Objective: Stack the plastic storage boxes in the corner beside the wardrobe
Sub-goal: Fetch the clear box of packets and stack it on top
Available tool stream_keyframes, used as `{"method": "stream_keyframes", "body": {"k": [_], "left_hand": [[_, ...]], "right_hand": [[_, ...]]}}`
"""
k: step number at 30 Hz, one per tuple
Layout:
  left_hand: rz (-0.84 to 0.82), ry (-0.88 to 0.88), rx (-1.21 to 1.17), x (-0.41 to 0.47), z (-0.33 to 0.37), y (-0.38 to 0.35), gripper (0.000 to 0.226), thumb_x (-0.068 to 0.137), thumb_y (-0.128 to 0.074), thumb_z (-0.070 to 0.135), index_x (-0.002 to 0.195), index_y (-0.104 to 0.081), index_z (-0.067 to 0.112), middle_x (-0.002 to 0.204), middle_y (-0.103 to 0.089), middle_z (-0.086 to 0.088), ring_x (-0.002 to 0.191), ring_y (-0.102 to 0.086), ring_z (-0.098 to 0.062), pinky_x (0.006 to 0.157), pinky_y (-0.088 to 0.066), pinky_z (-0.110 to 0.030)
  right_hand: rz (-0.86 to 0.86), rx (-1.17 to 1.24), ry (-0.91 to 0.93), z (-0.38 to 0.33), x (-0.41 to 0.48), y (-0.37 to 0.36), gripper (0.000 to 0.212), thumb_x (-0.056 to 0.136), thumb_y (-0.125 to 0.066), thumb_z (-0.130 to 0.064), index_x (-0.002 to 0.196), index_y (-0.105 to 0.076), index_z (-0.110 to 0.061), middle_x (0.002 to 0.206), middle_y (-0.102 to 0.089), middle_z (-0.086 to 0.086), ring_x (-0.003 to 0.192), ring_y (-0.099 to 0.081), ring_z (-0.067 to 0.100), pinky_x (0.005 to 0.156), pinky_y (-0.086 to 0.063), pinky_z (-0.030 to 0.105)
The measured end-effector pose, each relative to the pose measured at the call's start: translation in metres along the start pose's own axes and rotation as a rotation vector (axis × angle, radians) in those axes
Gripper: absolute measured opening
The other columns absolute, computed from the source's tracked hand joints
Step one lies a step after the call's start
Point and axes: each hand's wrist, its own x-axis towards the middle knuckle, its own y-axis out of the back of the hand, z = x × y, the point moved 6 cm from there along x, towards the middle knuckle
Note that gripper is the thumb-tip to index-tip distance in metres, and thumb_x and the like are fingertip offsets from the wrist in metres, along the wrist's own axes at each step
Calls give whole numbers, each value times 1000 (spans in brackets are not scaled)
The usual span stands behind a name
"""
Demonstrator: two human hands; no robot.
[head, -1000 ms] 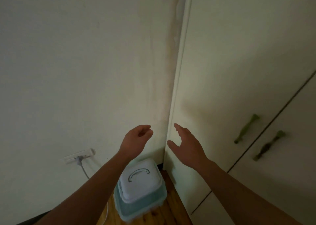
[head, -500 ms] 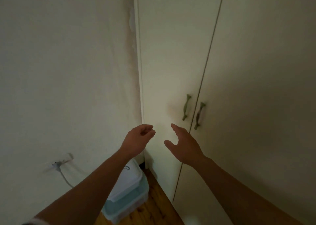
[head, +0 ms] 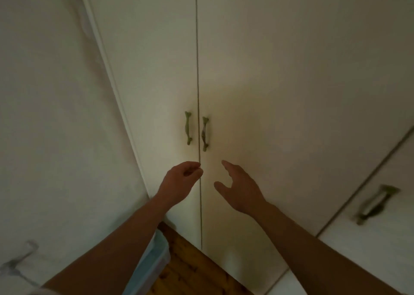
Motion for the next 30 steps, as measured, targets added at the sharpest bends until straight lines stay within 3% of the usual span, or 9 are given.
{"method": "stream_keyframes", "body": {"k": [20, 30], "left_hand": [[-502, -333, -86, -95, 122, -148, 32, 91, -64, 28, 121, -67, 17, 114, -70, 2, 106, -63, -10, 95, -44, -23], [-647, -463, -89, -172, 204, -253, 31, 91, -63, 34, 120, -66, 23, 110, -68, 9, 97, -61, -2, 79, -40, -12]], "right_hand": [[430, -61, -514, 73, -213, 104, 69, 88, -55, -50, 148, -29, -28, 148, -38, -3, 130, -41, 17, 106, -36, 36], [580, -81, -640, 129, -335, 181, 67, 88, -56, -47, 147, -31, -26, 147, -40, -1, 129, -42, 17, 105, -36, 35]]}}
